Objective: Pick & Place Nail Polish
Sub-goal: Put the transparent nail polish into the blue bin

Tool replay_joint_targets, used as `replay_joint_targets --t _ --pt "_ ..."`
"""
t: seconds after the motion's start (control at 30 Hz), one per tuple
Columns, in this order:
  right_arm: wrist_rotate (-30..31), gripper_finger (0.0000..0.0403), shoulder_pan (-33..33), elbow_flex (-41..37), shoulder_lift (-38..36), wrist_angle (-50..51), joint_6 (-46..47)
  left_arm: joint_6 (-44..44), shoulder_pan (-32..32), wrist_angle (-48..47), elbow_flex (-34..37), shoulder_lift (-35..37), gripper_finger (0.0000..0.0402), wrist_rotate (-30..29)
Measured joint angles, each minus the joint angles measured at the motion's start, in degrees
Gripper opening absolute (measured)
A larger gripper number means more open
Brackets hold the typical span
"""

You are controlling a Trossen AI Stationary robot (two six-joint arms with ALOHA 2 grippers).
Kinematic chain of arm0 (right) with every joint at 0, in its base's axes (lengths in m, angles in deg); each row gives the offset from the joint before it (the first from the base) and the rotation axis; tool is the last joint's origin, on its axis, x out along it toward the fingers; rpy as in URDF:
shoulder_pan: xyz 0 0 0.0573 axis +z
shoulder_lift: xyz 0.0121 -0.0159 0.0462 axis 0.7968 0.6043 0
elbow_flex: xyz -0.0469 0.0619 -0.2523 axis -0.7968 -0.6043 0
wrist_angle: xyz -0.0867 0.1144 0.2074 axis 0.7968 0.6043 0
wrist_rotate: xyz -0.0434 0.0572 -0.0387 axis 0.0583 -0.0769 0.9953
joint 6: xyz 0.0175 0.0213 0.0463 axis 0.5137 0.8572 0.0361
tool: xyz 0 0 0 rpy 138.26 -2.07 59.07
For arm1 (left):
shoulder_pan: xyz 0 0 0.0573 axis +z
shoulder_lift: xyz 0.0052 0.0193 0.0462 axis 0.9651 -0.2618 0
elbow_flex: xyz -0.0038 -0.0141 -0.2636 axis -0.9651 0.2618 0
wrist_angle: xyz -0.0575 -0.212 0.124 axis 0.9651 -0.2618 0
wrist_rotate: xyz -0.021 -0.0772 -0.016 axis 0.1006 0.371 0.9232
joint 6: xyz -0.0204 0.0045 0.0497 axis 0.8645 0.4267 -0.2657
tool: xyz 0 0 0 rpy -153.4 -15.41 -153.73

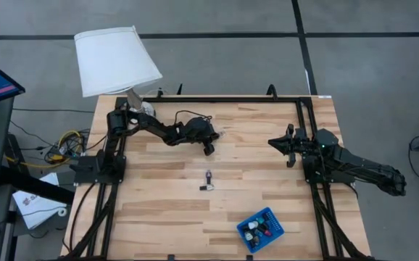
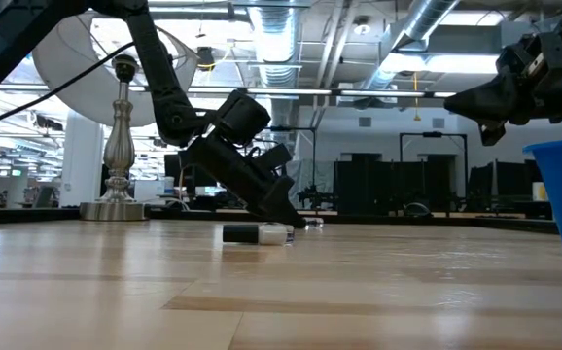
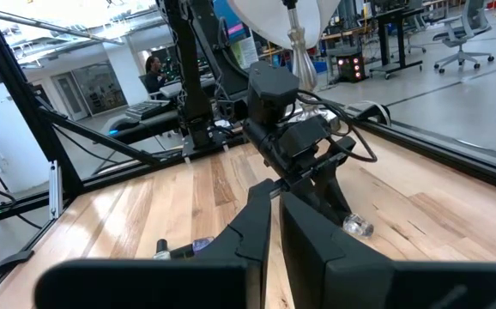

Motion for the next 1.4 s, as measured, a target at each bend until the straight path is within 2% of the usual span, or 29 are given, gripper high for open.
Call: replay_joint_targets --t 0.3,0.6,1.0,1.2,1.4 --pt "0.0 0.0021 0.0 0.01 -0.01 0.0 0.0 3.66 -1.08 -2.3 0.29 2.19 0.0053 -1.07" --pt "0.0 0.0021 -0.01 0.02 0.0 0.01 0.02 6.61 -4.52 -8.96 0.33 12.61 0.0053 -4.1" --pt "0.0 0.0021 0.01 0.02 -0.01 -0.01 0.0 19.66 -10.24 -12.98 0.22 32.89 0.0053 -5.56" --pt "-0.02 0.0021 0.01 0.02 -0.02 -0.05 0.42 27.5 -13.74 -11.75 0.21 43.66 0.0053 -5.55" --pt "-0.02 0.0021 0.03 0.01 -0.01 -0.16 13.26 30.4 -18.43 -11.4 0.2 55.25 0.0053 -5.53"
